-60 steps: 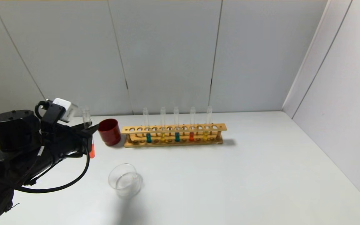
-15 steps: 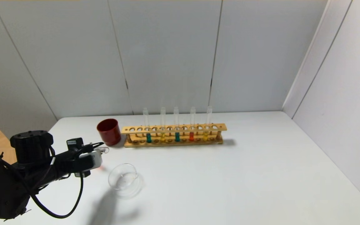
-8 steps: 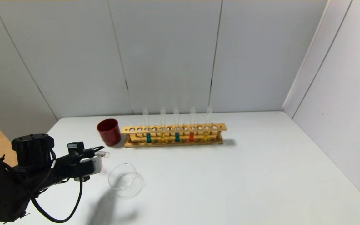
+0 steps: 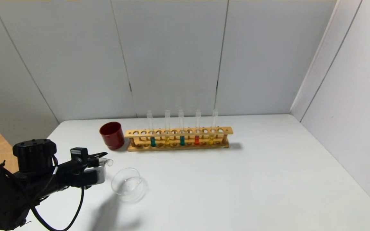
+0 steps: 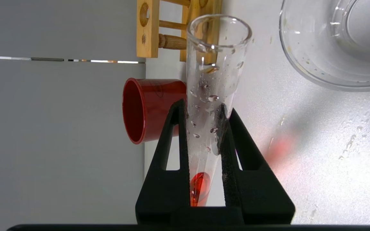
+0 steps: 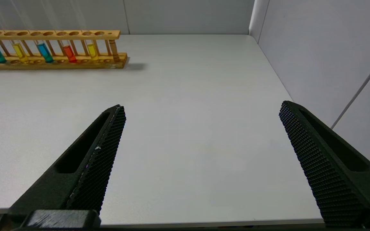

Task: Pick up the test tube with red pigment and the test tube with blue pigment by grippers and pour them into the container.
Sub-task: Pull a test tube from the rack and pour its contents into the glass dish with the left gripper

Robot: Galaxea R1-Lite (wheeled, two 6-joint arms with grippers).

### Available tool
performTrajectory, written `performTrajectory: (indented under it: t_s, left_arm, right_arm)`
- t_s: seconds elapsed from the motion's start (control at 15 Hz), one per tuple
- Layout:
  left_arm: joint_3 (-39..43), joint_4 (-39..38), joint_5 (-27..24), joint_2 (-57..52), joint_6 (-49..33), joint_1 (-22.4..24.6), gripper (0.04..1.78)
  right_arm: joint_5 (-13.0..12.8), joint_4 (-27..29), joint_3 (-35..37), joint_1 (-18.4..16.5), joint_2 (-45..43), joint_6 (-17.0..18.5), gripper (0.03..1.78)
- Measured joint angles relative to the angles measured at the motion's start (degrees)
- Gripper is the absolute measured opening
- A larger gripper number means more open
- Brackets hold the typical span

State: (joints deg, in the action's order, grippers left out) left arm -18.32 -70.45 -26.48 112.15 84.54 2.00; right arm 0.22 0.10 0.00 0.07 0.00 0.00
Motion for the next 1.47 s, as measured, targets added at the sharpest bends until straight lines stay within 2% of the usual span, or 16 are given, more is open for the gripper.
performTrajectory:
  t_s: [0.13,0.53,0.73,1.47]
  left_arm:
    - [0.2,0.2,2.0,0.0,2.1,-0.2,0.32]
    - [0.5,0.4,2.4,0.0,4.5,-1.2,0.32]
    - [0.5,0.6,4.4,0.1,5.2,-2.0,0.32]
    - [-1.1,0.5,5.3,1.2,11.5,-2.3,0.32]
  right_arm:
    - [0.0,0.0,0.0,0.0,0.0,0.0,1.75]
    - [0.0,0.0,0.0,0.0,0.0,0.0,1.75]
    - [0.0,0.0,0.0,0.0,0.0,0.0,1.75]
    - [0.0,0.0,0.0,0.0,0.0,0.0,1.75]
